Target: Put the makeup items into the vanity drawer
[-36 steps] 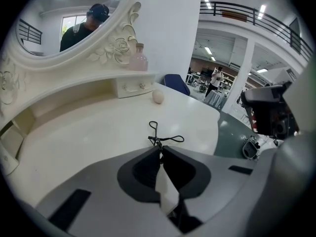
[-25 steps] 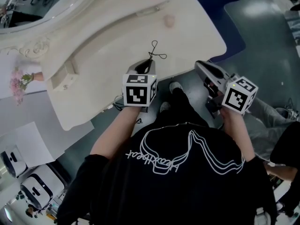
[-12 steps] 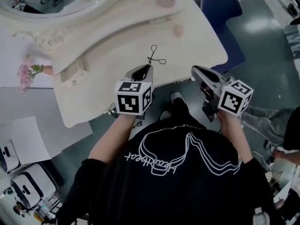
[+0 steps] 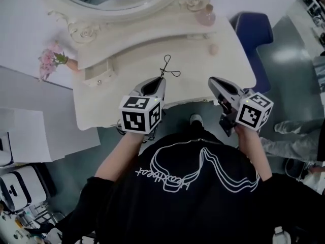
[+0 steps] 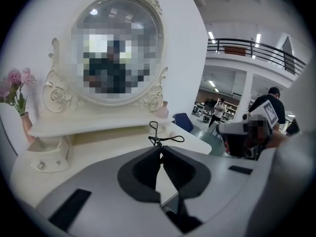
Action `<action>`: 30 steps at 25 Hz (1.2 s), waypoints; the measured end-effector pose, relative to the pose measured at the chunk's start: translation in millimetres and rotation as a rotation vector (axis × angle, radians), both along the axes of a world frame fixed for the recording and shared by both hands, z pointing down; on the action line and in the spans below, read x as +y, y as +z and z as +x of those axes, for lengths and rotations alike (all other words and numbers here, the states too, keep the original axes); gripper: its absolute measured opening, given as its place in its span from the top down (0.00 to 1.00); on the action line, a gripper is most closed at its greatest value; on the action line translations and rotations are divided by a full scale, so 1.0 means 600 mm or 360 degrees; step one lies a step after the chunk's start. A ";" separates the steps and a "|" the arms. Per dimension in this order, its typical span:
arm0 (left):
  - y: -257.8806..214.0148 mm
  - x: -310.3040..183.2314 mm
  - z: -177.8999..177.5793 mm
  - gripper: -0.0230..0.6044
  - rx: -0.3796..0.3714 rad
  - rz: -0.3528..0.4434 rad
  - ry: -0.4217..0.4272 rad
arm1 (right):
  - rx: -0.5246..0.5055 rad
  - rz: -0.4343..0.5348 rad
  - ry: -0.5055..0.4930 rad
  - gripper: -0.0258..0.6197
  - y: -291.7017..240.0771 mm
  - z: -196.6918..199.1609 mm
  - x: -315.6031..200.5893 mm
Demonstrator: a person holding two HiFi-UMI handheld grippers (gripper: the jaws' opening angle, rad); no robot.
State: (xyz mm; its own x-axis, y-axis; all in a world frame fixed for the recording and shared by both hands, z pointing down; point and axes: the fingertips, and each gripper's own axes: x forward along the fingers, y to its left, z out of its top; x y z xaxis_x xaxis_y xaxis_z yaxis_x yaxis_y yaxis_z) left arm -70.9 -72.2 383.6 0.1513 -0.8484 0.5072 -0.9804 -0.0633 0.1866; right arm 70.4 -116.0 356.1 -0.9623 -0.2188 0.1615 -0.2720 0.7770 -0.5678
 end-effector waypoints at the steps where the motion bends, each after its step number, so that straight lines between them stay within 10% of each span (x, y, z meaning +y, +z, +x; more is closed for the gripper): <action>1: -0.006 0.007 -0.012 0.93 0.0003 0.0011 -0.0025 | -0.0001 0.0008 -0.0023 0.95 -0.003 -0.010 0.003; 30: -0.002 0.096 -0.310 0.93 -0.0011 -0.0116 -0.0602 | 0.0069 -0.0115 -0.0596 0.95 0.040 -0.328 0.004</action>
State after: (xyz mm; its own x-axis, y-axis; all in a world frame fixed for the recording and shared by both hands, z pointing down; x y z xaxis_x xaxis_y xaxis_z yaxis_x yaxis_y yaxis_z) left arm -257.1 -14.4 382.5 -0.1691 -0.8054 0.5681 -0.9332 0.3163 0.1707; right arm -126.5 -113.8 380.0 -0.9653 0.1602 0.2063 -0.0019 0.7855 -0.6188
